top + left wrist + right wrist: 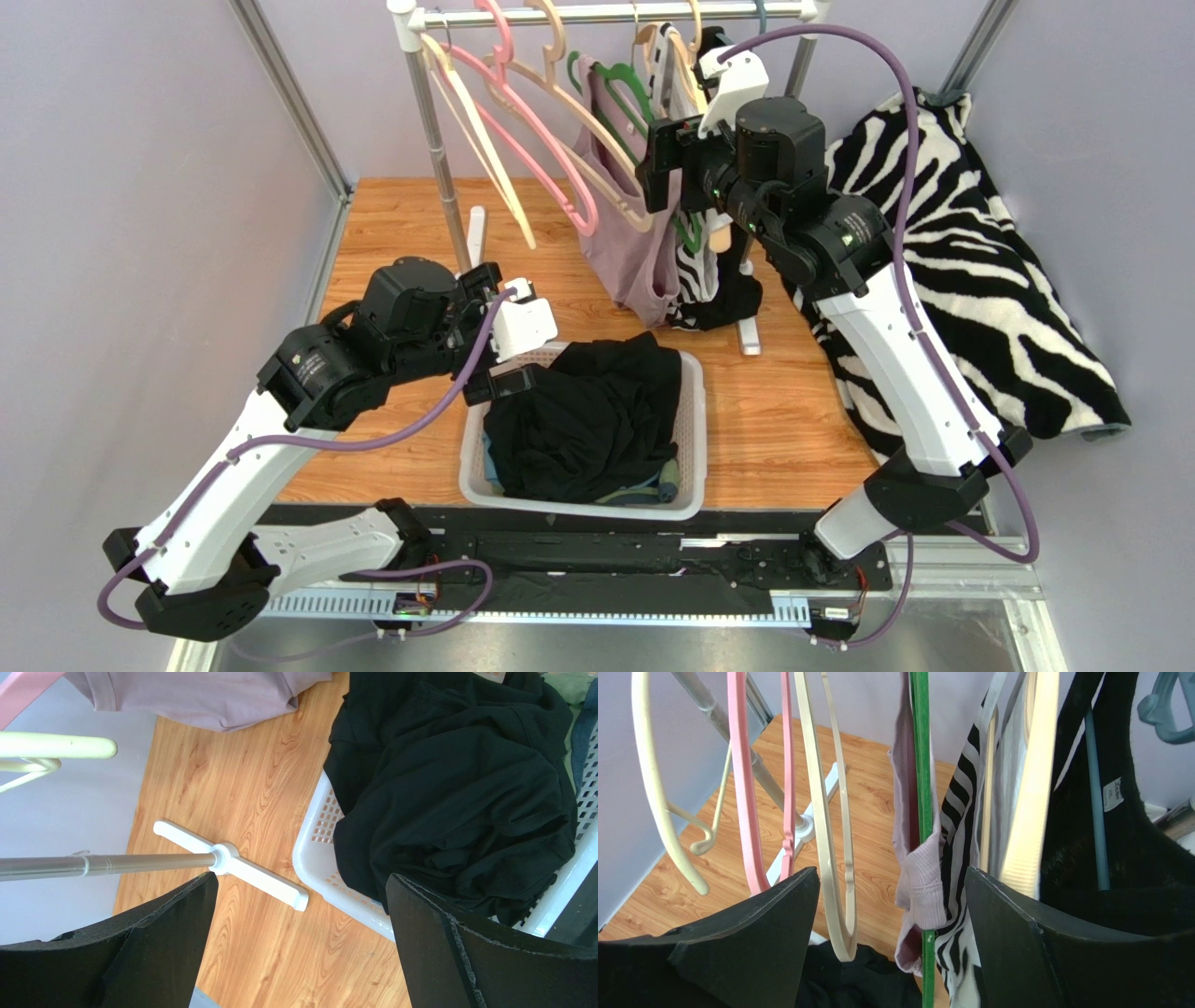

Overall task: Remove the tank top from the hanger
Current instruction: Pick up the hanger from the clothesline.

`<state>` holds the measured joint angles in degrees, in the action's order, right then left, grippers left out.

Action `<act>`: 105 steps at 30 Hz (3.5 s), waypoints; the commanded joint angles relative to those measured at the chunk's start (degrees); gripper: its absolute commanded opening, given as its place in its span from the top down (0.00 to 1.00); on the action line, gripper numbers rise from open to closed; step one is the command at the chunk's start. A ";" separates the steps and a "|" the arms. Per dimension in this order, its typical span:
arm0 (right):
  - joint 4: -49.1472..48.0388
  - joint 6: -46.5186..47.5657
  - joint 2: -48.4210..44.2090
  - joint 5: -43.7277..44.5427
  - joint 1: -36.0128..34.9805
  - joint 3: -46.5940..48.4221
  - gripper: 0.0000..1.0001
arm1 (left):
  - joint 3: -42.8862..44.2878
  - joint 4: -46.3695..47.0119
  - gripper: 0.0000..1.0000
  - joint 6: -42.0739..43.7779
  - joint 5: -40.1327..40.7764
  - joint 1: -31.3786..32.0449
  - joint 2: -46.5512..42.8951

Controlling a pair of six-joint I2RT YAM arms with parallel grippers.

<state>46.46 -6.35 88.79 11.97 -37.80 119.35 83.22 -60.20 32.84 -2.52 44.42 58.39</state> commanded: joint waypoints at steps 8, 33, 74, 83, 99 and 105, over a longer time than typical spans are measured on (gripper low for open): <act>-1.20 -1.82 6.55 -4.57 2.73 7.91 0.23 | 1.86 0.18 0.01 -0.93 -1.43 -0.39 -0.65; -5.93 -2.64 1.21 -6.36 2.40 -7.99 1.00 | 1.77 0.35 0.01 -1.11 -1.17 -0.74 -0.91; -1.81 8.98 2.18 11.76 -5.79 1.77 1.00 | 0.54 0.44 0.01 -0.14 -0.29 -1.01 -2.40; -1.54 9.78 -5.11 12.47 -2.20 -2.10 1.00 | 0.45 0.79 0.01 -0.06 2.44 -1.09 -3.28; -12.45 3.63 -24.98 -19.25 -0.26 -5.54 1.00 | -1.83 -0.44 0.01 1.52 2.35 -1.09 -5.74; -18.07 5.03 -31.92 -22.78 -0.17 -7.20 1.00 | -3.06 0.26 0.01 1.09 2.35 -1.44 -6.54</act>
<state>43.07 -1.72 62.78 -6.33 -37.80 108.95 80.68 -60.58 33.76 0.47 43.44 52.56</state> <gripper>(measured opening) 0.102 0.990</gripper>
